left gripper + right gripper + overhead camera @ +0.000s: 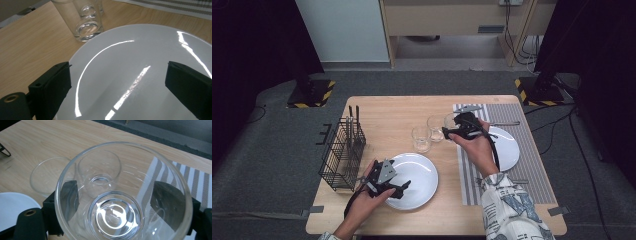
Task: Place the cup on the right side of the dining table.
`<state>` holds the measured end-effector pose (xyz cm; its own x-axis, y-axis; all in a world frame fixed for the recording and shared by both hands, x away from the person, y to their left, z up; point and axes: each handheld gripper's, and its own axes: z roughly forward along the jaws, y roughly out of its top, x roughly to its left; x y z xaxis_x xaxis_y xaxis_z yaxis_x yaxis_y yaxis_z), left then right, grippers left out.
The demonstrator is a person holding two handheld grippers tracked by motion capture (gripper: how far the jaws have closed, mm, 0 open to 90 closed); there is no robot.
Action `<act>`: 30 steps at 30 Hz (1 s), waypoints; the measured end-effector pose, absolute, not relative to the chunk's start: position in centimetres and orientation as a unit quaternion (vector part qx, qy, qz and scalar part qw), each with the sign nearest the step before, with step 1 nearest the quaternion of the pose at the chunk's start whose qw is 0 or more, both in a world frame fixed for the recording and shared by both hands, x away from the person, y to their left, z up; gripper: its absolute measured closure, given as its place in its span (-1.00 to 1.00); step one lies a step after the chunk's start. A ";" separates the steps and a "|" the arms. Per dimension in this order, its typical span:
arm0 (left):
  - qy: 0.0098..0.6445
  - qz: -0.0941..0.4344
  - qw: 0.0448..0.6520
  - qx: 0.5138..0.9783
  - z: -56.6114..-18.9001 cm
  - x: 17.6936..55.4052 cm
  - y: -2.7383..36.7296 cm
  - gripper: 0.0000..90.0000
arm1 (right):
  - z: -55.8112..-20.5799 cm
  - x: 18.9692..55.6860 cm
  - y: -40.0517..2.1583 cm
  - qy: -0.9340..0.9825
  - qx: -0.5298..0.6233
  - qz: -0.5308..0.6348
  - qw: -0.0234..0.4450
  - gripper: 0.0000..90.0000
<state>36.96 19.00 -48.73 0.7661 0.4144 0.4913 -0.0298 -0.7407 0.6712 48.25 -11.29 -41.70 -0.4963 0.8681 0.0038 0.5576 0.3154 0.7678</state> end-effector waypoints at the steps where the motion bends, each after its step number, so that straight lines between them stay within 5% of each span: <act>1: 0.114 0.328 0.338 0.875 -48.8 36.9 19.0 -0.87 | -41.7 48.7 -11.6 0.780 0.461 0.368 0.211 -0.56; 8: 0.131 0.311 0.353 0.873 -49.0 36.7 18.8 -0.87 | -42.0 49.8 -12.1 0.774 0.467 0.368 0.218 -0.56; 9: 0.271 0.237 0.407 0.840 -50.3 34.7 17.8 -0.87 | -42.2 50.1 -12.2 0.770 0.471 0.371 0.221 -0.56; 30: 0.283 0.228 0.402 0.840 -50.6 34.5 17.7 -0.85 | -41.9 52.2 -13.6 0.764 0.485 0.359 0.227 -0.56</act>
<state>34.50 17.73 -50.62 0.7355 0.6594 0.1556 0.2931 -0.5168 0.8044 52.25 -13.64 -41.92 -0.4256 0.9049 0.0021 0.5785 0.2703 0.7696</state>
